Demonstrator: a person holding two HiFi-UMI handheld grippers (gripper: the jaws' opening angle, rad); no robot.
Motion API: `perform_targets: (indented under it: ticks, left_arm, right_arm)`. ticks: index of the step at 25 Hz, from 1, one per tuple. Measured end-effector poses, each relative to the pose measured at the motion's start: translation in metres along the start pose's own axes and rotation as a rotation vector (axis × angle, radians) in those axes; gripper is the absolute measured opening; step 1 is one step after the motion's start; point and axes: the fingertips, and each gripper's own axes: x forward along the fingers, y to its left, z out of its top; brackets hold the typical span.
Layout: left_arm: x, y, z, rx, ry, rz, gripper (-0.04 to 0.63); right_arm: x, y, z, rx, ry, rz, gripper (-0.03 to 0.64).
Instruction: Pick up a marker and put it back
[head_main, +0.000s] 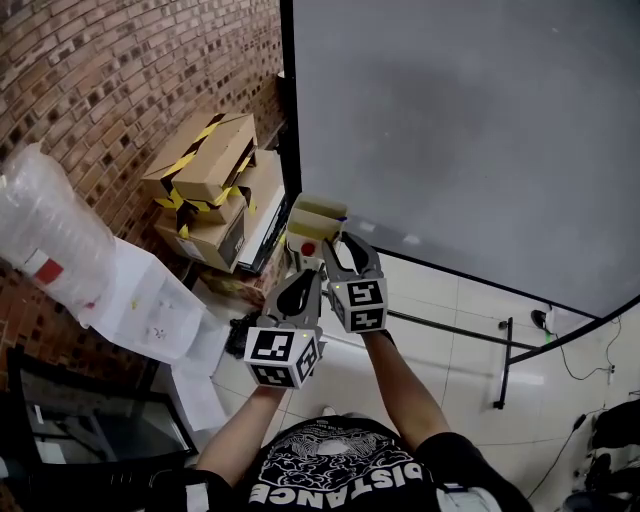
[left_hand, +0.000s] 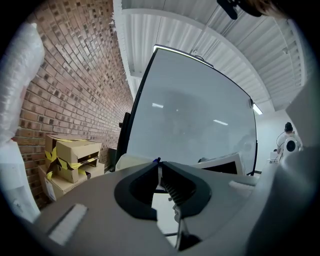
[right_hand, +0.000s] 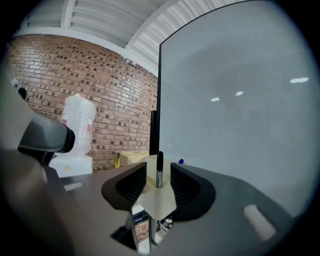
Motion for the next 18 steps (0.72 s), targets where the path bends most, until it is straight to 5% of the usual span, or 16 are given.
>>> perform_targets:
  ticks: [9,18]
  left_arm:
    - [0.0034,0.0028,-0.0028,-0.007,0.009,0.006,0.006]
    - [0.0010,0.0025,-0.0011,-0.007,0.005,0.010,0.006]
  right_arm:
    - [0.0098,-0.0076,-0.0038,-0.039,0.013,-0.032,0.043]
    - [0.0068,-0.0040,0.0032,-0.060,-0.007,-0.029,0.034]
